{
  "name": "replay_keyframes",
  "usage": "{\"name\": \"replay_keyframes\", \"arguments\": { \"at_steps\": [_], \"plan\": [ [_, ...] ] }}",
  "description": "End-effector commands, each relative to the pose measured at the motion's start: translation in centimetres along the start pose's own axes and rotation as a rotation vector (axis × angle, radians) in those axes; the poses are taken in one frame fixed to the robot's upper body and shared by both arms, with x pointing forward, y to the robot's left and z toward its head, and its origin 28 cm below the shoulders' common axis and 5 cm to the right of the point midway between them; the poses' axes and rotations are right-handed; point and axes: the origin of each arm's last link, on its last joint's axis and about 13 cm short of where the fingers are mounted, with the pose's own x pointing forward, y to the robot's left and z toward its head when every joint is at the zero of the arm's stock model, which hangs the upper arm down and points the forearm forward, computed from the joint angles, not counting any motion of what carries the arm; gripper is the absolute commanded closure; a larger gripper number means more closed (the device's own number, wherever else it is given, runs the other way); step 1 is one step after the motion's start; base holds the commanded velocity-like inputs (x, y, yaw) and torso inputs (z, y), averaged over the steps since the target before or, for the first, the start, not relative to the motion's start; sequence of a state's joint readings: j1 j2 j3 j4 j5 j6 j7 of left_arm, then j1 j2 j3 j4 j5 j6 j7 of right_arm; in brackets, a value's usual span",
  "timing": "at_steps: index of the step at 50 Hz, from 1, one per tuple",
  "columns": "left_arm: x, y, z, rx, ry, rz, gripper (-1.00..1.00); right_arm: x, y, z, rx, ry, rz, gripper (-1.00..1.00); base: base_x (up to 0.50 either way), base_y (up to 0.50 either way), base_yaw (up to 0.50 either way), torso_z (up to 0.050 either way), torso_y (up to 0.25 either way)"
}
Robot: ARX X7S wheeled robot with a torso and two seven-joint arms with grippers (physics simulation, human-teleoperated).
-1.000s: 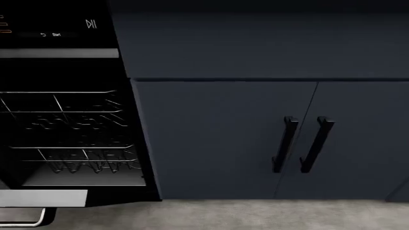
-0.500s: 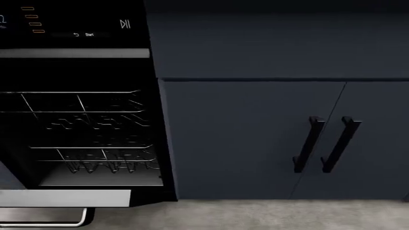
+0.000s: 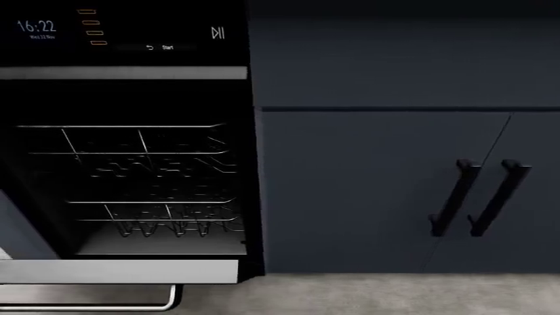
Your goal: Close the dishwasher door
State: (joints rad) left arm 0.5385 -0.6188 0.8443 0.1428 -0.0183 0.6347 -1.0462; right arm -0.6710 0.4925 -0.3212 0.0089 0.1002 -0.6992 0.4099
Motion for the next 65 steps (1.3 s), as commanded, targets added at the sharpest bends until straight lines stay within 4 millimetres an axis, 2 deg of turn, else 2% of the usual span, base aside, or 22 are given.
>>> {"name": "replay_keyframes", "arguments": {
  "at_steps": [1, 65],
  "plan": [
    [-0.09, 0.05, -0.02, -0.001, 0.0, 0.001, -1.0, 0.02, 0.0, 0.01, 0.0, 0.0, -0.001, -1.0, 0.0, 0.23, 0.0, 0.0, 0.0],
    [-0.11, 0.06, -0.05, -0.002, 0.002, 0.006, -1.0, 0.06, -0.06, 0.01, 0.0, 0.0, -0.001, -1.0, 0.0, 0.23, 0.0, 0.0, 0.0]
  ]
}}
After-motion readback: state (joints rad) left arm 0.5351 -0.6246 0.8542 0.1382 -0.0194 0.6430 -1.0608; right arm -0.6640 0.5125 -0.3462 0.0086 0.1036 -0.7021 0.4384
